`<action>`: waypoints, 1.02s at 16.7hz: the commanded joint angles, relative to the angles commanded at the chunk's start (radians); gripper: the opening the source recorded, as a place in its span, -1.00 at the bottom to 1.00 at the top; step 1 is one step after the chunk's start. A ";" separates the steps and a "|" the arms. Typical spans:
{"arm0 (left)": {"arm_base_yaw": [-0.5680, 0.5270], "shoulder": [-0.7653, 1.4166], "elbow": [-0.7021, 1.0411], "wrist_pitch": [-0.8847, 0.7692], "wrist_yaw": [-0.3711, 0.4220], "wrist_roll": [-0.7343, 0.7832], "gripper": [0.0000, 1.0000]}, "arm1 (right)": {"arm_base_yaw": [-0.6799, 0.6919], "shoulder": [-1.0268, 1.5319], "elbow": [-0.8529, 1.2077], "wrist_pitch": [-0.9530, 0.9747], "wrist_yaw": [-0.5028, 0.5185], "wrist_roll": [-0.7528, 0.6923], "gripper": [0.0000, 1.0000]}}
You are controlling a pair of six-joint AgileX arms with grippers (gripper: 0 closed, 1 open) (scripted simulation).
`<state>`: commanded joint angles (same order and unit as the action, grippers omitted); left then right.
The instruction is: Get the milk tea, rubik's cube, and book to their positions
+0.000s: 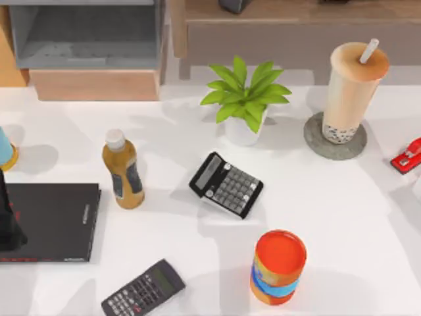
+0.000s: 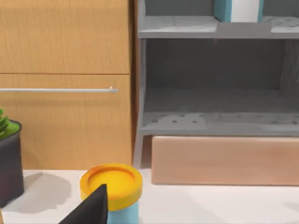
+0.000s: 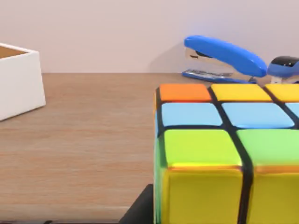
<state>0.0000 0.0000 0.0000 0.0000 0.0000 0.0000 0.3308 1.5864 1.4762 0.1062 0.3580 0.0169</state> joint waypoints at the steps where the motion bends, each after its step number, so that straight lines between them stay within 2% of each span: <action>1: 0.000 0.000 0.000 0.000 0.000 0.000 1.00 | 0.000 0.000 0.000 0.000 0.000 0.000 -1.00; 5: 0.000 0.000 0.000 0.000 0.000 0.000 1.00 | -0.023 -0.007 0.036 0.036 -0.034 -0.004 -1.00; 8: 0.000 0.000 0.000 0.000 0.000 0.000 1.00 | -0.050 0.051 0.166 0.101 -0.097 -0.011 -1.00; 11: 0.000 0.000 0.000 0.000 0.000 0.000 1.00 | -0.064 0.173 0.335 0.076 -0.132 -0.010 -1.00; 17: 0.000 0.000 0.000 0.000 0.000 0.000 1.00 | -0.079 0.383 0.469 -0.079 -0.075 -0.002 -1.00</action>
<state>0.0000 0.0000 0.0000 0.0000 0.0000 0.0000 0.2515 1.9692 1.9449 0.0270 0.2827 0.0152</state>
